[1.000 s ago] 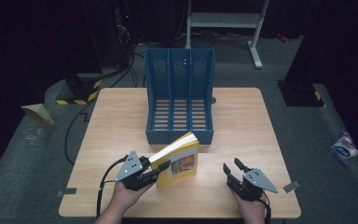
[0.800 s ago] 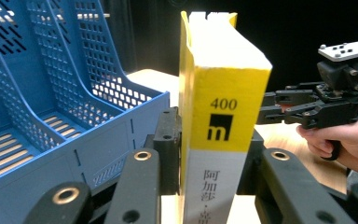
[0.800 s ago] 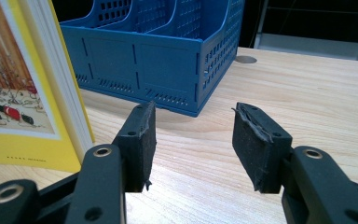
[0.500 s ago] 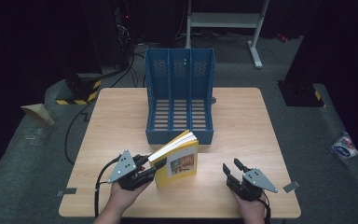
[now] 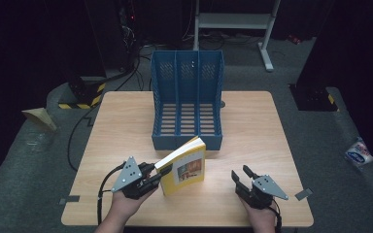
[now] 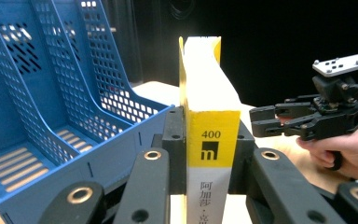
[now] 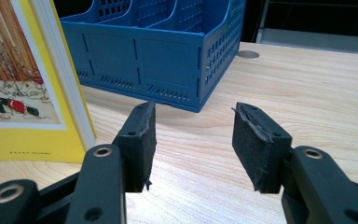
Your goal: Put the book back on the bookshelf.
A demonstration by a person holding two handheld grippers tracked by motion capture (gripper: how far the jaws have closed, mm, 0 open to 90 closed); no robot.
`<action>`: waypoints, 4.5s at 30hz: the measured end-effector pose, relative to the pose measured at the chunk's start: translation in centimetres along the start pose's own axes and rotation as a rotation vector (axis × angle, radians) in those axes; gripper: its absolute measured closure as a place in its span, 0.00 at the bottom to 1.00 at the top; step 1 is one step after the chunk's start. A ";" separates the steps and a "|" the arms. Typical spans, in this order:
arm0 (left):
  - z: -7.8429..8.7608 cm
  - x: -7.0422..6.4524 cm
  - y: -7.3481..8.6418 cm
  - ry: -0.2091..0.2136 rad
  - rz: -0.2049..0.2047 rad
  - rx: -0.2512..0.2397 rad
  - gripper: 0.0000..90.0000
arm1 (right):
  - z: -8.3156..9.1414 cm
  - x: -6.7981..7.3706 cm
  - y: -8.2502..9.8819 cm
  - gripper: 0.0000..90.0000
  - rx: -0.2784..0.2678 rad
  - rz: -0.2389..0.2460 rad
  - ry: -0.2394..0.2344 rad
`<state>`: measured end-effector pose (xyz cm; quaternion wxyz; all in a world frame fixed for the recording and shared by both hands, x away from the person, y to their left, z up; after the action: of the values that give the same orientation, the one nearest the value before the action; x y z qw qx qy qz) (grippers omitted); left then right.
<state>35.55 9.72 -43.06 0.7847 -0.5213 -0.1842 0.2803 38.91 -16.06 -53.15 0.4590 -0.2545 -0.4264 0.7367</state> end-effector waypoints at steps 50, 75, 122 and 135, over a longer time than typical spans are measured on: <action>3.5 2.9 -7.0 -0.191 0.108 -0.037 0.85 | 0.0 -1.3 -0.1 0.55 0.008 -0.006 -0.012; 2.8 12.6 -14.7 -0.501 0.165 -0.057 0.85 | 0.2 -1.8 -0.3 0.55 -0.006 -0.018 -0.009; -10.6 21.3 -8.8 -0.734 0.314 0.029 0.85 | 0.5 -1.5 -0.5 0.55 -0.028 -0.031 -0.034; -11.0 21.2 -6.6 -0.734 0.282 -0.002 0.84 | 0.3 -0.7 -0.3 0.55 -0.014 -0.017 -0.044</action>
<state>59.98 13.29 -41.32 0.6199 -0.4072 -0.3794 0.5532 39.15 -16.70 -52.79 0.4538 -0.2378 -0.4438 0.7352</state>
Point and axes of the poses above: each handheld gripper's, and its own axes: z roughly backward along the jaws, y roughly out of its underside, x roughly to its left, the point moved 10 cm from there along -z, roughly forward along the jaws, and after that the axes turned 13 degrees about x, right-handed, at the moved point
